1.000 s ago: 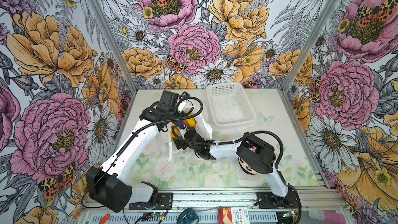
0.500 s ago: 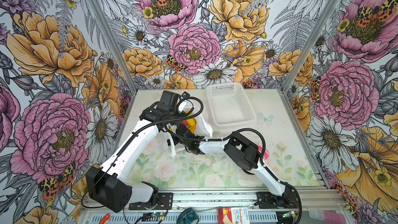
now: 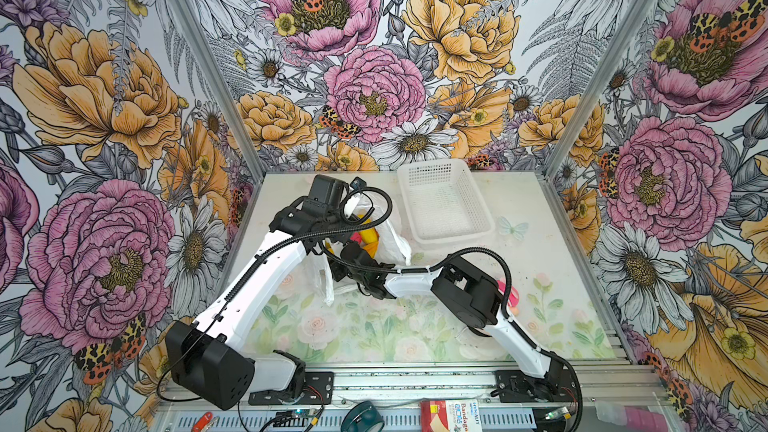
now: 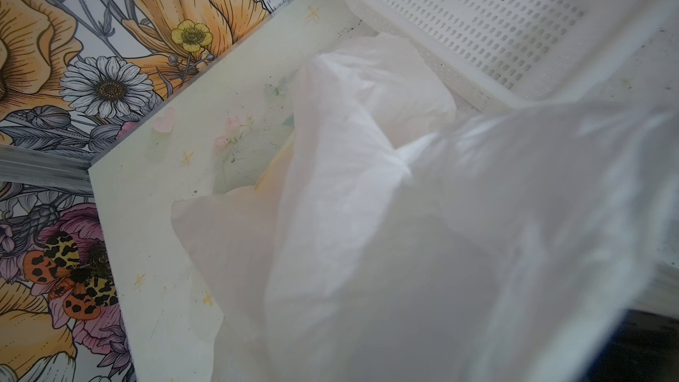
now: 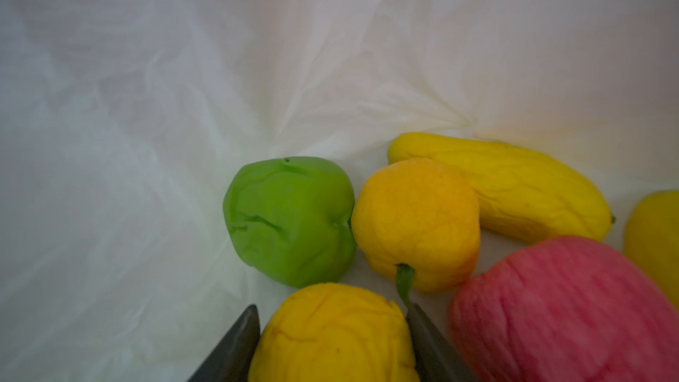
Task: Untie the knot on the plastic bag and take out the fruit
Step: 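Grasp the round yellow fruit with the right gripper and lift it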
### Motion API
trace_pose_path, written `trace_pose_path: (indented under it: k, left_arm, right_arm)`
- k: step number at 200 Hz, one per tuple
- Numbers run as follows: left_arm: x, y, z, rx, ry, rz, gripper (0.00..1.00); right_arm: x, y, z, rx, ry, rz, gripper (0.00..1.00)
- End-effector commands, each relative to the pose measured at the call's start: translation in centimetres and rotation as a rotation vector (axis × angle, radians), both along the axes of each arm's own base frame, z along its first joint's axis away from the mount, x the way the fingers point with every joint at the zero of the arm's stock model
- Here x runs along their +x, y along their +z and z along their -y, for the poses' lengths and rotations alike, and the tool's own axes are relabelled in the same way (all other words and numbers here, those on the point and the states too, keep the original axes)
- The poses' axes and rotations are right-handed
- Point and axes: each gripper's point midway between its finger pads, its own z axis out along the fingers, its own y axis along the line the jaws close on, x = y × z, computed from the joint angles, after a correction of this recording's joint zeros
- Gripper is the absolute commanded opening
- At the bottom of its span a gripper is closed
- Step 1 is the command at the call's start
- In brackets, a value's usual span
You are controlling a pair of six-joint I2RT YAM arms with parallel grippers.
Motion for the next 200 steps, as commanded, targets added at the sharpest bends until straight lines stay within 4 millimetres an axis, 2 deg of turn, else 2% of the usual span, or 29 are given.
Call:
trace_pose_path:
  k: [1,63,101,171,200]
  left_arm:
    - [0.1,0.6,-0.1,-0.019,0.001,0.025,0.0]
    - [0.3,0.1,-0.2,-0.009,0.006,0.02,0.0]
    - [0.3,0.0,-0.1,-0.012,0.002,0.014,0.0]
    - [0.3,-0.3,-0.1,-0.005,0.003,0.008,0.0]
    - [0.4,-0.3,-0.1,-0.008,0.003,0.005,0.0]
  right_arm:
    - [-0.9,-2.9,2.0,-0.077,-0.014,-0.079,0.47]
    - [-2.9,2.4,4.3,0.022,0.007,-0.038,0.31]
    - [-4.0,4.7,5.5,0.05,0.018,-0.014,0.23]
    - [-5.4,7.0,6.7,0.081,0.046,0.008,0.16]
    - [-7.1,9.7,7.3,0.108,0.086,0.032,0.15]
